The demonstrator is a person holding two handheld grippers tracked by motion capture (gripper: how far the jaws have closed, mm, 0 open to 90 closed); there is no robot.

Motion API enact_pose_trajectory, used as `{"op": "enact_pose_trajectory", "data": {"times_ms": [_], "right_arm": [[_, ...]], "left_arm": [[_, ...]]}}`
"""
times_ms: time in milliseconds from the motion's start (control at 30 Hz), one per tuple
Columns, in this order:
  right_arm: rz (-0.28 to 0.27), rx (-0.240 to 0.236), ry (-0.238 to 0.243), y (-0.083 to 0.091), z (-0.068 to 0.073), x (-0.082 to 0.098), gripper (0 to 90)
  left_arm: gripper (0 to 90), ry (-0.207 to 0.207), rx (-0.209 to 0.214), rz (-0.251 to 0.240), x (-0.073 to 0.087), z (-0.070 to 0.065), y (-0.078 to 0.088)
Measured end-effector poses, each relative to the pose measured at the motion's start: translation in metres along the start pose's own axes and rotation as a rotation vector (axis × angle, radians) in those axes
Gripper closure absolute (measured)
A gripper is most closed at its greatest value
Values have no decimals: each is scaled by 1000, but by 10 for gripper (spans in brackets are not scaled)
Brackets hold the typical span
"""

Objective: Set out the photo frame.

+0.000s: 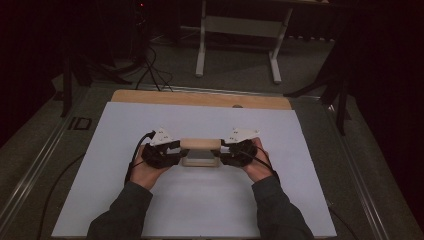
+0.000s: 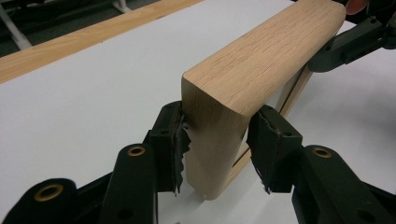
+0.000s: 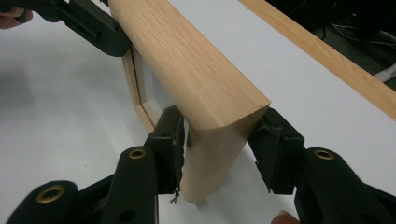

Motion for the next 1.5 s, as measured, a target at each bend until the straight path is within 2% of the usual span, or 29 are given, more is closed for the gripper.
{"op": "enact_pose_trajectory", "data": {"times_ms": [300, 367, 400, 433, 467, 533, 600, 667, 900, 1033, 1300, 1500], "right_arm": [[9, 15, -13, -10, -5, -3, 553], [12, 19, -24, -12, -6, -2, 554], [12, 21, -28, -13, -7, -2, 562], [13, 19, -31, -14, -8, -1, 568], [3, 16, -41, -15, -8, -2, 567], [-7, 19, -49, -16, -9, -3, 569], [-8, 21, -51, -17, -10, -3, 569], [-2, 19, -49, -17, -12, -2, 569], [25, 39, -8, -17, -16, 2, 566], [38, 30, -21, -18, -21, 7, 565], [26, -14, -25, -26, -20, 5, 570], [32, -36, -11, -31, -20, 1, 570]], "left_arm": [[563, 14, -11, 17, 2, 11, -7], [564, 19, -26, 27, 3, 13, -9], [598, 27, -52, 36, 4, 16, -9], [707, 48, -57, 38, 4, 20, -10], [722, 58, -53, 28, 4, 21, -10], [721, 51, -53, 18, 5, 23, -12], [712, 65, -27, 8, 5, 22, -12], [700, 59, -19, 9, 5, 22, -13], [606, 80, 7, 11, 6, 20, -25], [579, 85, 29, -4, 4, 19, -29], [598, 67, -7, 21, 7, 23, -21], [605, 93, -12, 11, 9, 26, -17]]}}
Point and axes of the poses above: each handheld gripper's, and its own axes: y roughly backward along the jaws, x roughly out of its underside, z roughly to its left, the point moved 8 cm from there along -y, roughly forward along the jaws, and after that the axes turned 9 degrees about -y, right-handed, at the moved point
